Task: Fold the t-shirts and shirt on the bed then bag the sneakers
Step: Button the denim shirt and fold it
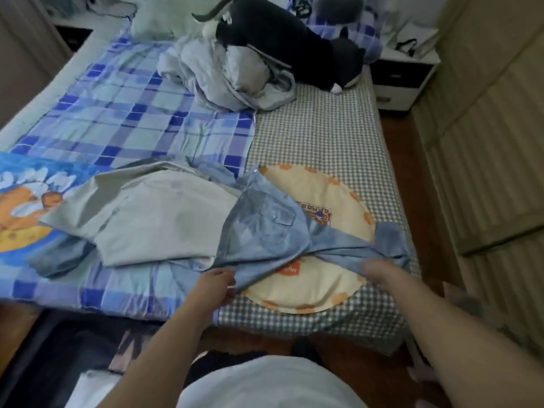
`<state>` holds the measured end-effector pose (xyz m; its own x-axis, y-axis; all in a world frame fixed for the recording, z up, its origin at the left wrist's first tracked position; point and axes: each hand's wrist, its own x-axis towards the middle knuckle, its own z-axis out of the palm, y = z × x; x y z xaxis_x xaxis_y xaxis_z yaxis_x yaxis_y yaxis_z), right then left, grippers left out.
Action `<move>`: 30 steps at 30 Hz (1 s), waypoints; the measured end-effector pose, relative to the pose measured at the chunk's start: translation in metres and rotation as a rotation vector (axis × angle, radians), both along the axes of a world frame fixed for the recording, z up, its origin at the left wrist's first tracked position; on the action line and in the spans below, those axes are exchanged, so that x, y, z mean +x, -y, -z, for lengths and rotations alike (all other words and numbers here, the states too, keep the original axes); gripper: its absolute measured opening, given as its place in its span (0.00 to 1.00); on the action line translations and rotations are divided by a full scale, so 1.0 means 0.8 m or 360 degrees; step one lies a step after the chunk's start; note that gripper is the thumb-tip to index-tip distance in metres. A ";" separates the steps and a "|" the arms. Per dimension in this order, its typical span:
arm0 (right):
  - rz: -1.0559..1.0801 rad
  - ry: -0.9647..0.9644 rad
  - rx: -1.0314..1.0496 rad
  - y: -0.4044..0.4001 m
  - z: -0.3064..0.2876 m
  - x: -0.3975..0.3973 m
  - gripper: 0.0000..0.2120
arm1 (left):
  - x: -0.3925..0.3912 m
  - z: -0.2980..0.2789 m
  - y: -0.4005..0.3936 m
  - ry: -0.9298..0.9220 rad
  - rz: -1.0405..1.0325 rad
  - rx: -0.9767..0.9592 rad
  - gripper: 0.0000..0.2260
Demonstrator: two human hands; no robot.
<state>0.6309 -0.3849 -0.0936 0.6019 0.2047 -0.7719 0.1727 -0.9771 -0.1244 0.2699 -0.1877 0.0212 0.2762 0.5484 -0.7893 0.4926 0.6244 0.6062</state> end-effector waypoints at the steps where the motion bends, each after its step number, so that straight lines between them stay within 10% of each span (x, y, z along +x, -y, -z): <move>1: 0.0217 -0.0149 0.0077 -0.025 -0.070 -0.050 0.14 | 0.006 0.005 0.007 -0.0032 0.0007 -0.0023 0.06; 8: 0.0273 -0.0518 0.0557 -0.168 -0.120 -0.142 0.09 | 0.001 0.033 -0.087 -0.0413 0.0184 0.0248 0.06; 11: 0.0380 -0.0546 0.0632 -0.225 -0.112 -0.168 0.05 | 0.020 0.073 -0.148 -0.0564 0.0451 0.0420 0.21; 20: 0.0643 -0.0376 0.0553 -0.350 -0.094 -0.213 0.05 | 0.092 0.149 -0.214 -0.0227 0.1005 0.0295 0.19; 24: 0.0155 0.0091 0.0244 -0.400 -0.082 -0.199 0.52 | 0.063 0.042 -0.138 0.0461 0.1940 0.0231 0.20; 30: -0.0495 0.0102 -0.0331 -0.377 -0.026 -0.218 0.46 | -0.002 0.040 -0.206 0.0184 0.2204 0.0222 0.22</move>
